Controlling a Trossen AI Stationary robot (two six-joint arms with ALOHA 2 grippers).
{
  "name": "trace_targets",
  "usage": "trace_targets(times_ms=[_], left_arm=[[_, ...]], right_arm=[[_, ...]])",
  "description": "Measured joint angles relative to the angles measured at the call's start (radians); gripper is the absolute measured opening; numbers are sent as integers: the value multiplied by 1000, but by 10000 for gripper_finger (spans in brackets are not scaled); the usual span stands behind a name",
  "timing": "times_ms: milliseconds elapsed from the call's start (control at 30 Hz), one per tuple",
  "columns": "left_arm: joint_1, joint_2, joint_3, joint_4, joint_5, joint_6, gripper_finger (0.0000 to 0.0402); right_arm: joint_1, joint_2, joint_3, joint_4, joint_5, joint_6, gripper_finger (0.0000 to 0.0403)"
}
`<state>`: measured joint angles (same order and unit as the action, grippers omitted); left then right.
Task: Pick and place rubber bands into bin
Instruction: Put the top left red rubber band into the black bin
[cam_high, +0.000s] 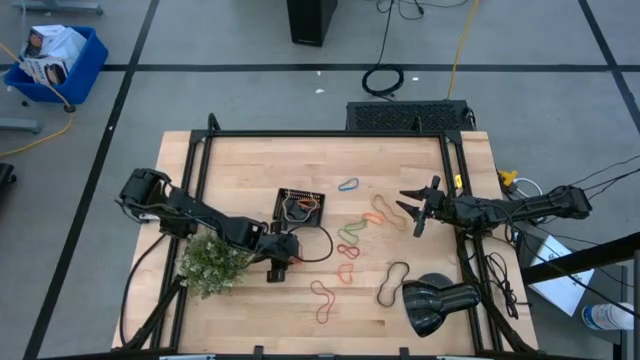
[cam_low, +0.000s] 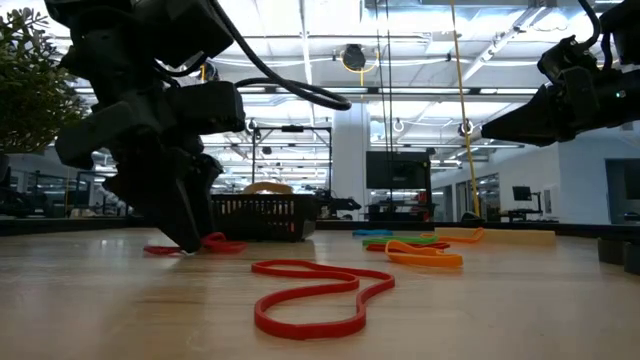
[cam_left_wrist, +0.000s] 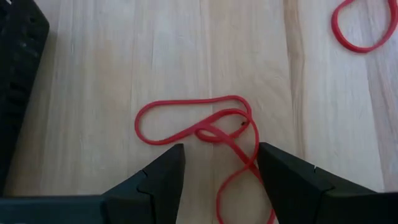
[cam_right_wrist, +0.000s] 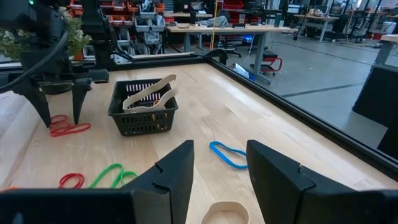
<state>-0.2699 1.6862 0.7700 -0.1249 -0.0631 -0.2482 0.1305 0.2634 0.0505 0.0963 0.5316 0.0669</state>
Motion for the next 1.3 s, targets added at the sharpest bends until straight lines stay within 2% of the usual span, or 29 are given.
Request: trace_targets(times_ms=[200, 300, 533, 767, 1033, 1167, 1300], left_arm=[[0, -4, 0, 0, 9, 6, 207], [1, -4, -1, 0, 9, 7, 190], [1, -4, -1, 2, 8, 12, 106], [4, -4, -1, 4, 34, 88, 12], [29, -45, -3, -36, 95, 65, 11], [47, -123, 11, -122, 108, 18, 9], [58, -218, 25, -173, 130, 56, 15]], right_arm=[[0, 0, 0, 0, 0, 0, 141], [0, 0, 0, 0, 0, 0, 141], [0, 0, 0, 0, 0, 0, 141], [0, 0, 0, 0, 0, 0, 141], [0, 0, 0, 0, 0, 0, 141], [0, 0, 0, 0, 0, 0, 141], [0, 0, 0, 0, 0, 0, 141]])
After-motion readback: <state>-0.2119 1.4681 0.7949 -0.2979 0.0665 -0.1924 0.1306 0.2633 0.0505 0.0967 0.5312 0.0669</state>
